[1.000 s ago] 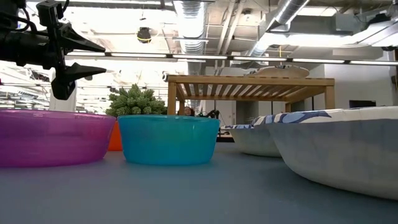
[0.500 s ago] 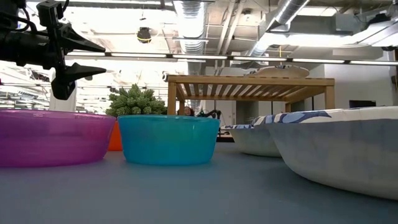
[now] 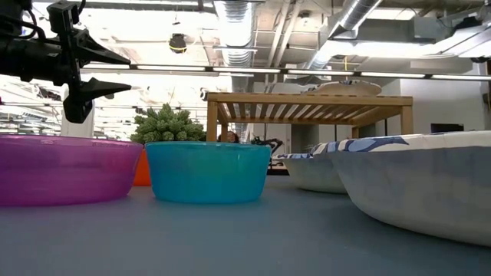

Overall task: Place and stack bowls onto a shelf
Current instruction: Stack the white patterned bowl on top of the white patterned bowl on the shelf

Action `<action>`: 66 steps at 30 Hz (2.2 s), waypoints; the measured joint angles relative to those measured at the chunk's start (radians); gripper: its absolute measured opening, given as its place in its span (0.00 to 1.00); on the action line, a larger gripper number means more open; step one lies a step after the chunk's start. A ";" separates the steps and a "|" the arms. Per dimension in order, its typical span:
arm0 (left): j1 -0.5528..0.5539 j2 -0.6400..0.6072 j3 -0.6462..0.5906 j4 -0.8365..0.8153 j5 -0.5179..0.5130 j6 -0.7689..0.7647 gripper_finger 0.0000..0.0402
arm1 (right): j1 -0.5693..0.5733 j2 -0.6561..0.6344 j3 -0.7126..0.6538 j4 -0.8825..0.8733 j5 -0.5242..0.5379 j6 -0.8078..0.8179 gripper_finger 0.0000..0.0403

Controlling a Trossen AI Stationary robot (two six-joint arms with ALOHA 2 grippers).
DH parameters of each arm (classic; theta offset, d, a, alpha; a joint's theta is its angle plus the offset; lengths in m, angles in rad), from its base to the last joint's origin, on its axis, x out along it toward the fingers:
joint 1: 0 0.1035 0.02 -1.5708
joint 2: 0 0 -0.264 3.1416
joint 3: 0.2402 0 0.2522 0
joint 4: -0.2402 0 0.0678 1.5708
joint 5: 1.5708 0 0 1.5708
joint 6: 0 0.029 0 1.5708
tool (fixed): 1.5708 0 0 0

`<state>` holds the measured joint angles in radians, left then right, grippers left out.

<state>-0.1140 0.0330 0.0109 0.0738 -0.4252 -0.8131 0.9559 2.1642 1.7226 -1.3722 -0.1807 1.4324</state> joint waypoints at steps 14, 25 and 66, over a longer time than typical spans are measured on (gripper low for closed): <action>0.000 0.000 0.000 0.000 -0.004 0.001 0.49 | 0.000 -0.227 0.000 -0.079 0.028 0.086 0.05; 0.000 0.000 0.000 0.000 -0.006 0.001 0.49 | -0.060 -0.631 0.000 0.033 0.602 0.007 0.05; 0.000 0.047 0.000 -0.001 -0.007 -0.022 0.49 | -1.156 -0.603 0.041 -0.197 0.673 -1.516 0.05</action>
<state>-0.1140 0.0802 0.0109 0.0725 -0.4320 -0.8348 -0.1998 1.5608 1.7634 -1.5690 0.4922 -0.0839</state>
